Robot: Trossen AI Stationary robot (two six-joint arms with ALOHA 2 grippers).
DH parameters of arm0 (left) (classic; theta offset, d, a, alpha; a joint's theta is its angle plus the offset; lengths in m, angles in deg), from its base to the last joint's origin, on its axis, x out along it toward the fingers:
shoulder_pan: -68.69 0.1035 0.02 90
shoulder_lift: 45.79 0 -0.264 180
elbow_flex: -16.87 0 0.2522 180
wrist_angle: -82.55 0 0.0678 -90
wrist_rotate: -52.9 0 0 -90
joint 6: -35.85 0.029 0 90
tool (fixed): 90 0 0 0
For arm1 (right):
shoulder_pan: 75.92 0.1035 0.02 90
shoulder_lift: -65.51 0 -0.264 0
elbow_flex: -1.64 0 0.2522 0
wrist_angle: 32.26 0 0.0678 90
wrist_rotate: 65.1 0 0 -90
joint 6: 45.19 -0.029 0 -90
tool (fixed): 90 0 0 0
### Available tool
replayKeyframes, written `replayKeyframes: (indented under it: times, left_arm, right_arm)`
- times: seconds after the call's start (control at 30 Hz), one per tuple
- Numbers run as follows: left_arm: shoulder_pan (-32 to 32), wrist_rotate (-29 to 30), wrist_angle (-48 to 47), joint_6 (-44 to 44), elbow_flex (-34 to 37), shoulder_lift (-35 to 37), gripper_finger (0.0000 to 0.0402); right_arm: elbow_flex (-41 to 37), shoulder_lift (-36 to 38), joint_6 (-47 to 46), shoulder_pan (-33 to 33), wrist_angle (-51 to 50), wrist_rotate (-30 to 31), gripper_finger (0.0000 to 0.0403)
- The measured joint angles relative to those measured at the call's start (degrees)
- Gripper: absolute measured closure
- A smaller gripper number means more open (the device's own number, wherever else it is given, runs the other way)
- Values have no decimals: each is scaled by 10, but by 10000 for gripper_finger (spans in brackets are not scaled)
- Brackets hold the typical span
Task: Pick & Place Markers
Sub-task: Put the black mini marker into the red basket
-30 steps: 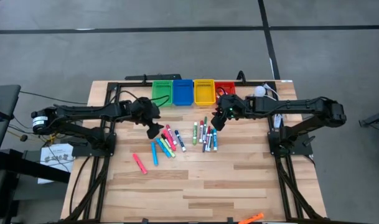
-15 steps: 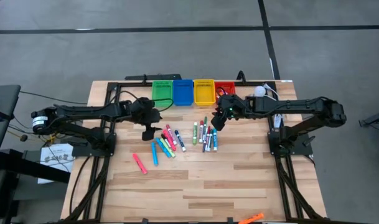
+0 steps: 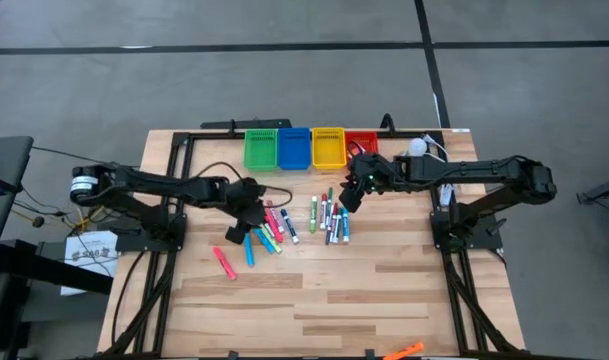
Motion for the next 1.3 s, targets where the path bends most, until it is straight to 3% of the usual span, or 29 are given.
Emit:
replayKeyframes:
  times: [0.43,0.83,1.3]
  left_arm:
    - [-7,17,31,6,0,-23,246]
    - [-18,12,33,6,0,-17,303]
    - [-26,8,49,34,0,-73,290]
  right_arm:
    - [0,0,0,14,-1,-1,285]
    - [0,0,0,14,-5,-1,285]
    - [0,0,0,14,-5,-1,285]
